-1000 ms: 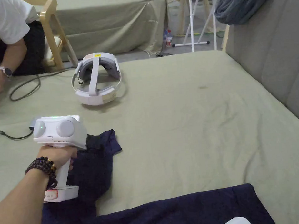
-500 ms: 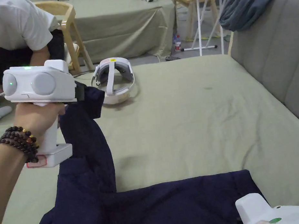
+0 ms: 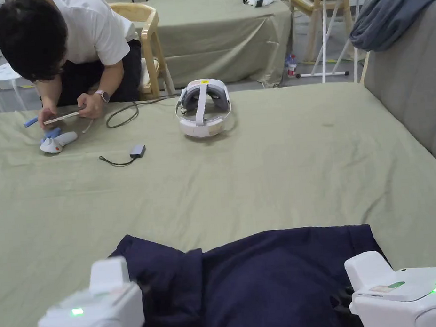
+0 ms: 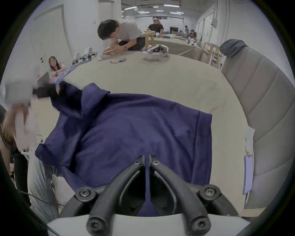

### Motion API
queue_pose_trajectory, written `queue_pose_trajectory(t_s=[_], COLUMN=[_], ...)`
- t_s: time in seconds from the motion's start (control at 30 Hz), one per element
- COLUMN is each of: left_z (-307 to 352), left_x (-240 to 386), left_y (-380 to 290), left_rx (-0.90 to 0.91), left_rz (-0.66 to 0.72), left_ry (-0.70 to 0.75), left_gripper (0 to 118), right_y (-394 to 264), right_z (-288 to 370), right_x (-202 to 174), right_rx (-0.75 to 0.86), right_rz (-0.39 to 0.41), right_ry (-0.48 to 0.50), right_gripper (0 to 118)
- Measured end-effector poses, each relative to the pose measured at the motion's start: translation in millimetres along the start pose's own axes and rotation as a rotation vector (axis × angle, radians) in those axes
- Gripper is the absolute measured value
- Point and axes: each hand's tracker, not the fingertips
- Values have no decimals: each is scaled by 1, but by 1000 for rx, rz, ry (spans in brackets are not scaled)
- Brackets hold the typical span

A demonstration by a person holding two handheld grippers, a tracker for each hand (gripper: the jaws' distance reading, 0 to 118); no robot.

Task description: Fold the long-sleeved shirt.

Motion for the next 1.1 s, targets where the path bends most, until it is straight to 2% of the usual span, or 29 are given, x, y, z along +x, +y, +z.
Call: queue_pose_trajectory(t_s=[0.13,0.17,0.2,0.23,0.27,0.3,0.33,0.37,0.4,0.47,0.5,0.53,0.57,0.6,0.77,0.83,0.87,0.9,0.93,0.97,1.03,1.1], left_z=[-48,-52,-45,-44,-40,-36,-27,-16,3,26,36,43,49,51,33,16,0,-14,-33,-51,-90,-126], left_x=[-5,-7,-8,-6,-7,-8,-10,-13,-15,-18,-18,-24,-27,-29,-35,-40,-42,-43,-35,-34,-26,-35], left_y=[-47,-54,-52,-48,-44,-41,-37,-37,-33,-25,-20,-18,-12,-5,60,77,89,100,111,115,125,133], left_rx=[-144,-117,0,-10,-24,-20,-18,2,66,89,77,80,103,108,120,136,143,140,100,70,45,-37], left_rz=[141,190,193,165,163,166,166,159,159,148,144,131,112,95,103,57,40,16,-41,-77,-124,-129], left_ry=[7,-12,-16,-17,-28,-53,-76,-125,-150,-196,-180,-180,-204,-224,-226,-196,-170,-143,-95,-101,-57,-43], left_gripper=[8,9,15,22,38,79,104,109,104,106,99,73,18,4,3,4,16,58,95,111,102,103], right_y=[-2,-4,-5,-6,-7,-8,-8,-9,-10,-11,-11,-11,-10,-8,-3,-2,-2,-1,-1,-1,-1,-2], right_z=[6,8,7,9,11,12,16,18,19,20,20,19,17,14,5,2,2,1,-1,-4,-9,-13], right_x=[-6,-6,-5,-5,-5,-4,-6,-6,-5,-3,-2,-2,-1,-1,6,8,8,9,11,12,16,19], right_rx=[-3,-2,-2,-2,-2,-3,-3,-3,-1,1,0,-1,-2,-3,-1,-3,-5,-9,-14,-18,-30,-42], right_rz=[20,20,20,20,18,15,16,14,9,-6,-13,-19,-22,-23,-48,-56,-57,-58,-61,-64,-70,-80], right_ry=[-5,-4,-4,-3,-3,-4,-3,-5,-7,-2,2,4,4,3,8,7,4,2,-1,-3,-5,-8], right_gripper=[3,3,3,3,3,3,3,3,3,3,3,3,3,3,3,3,3,3,3,3,3,3])
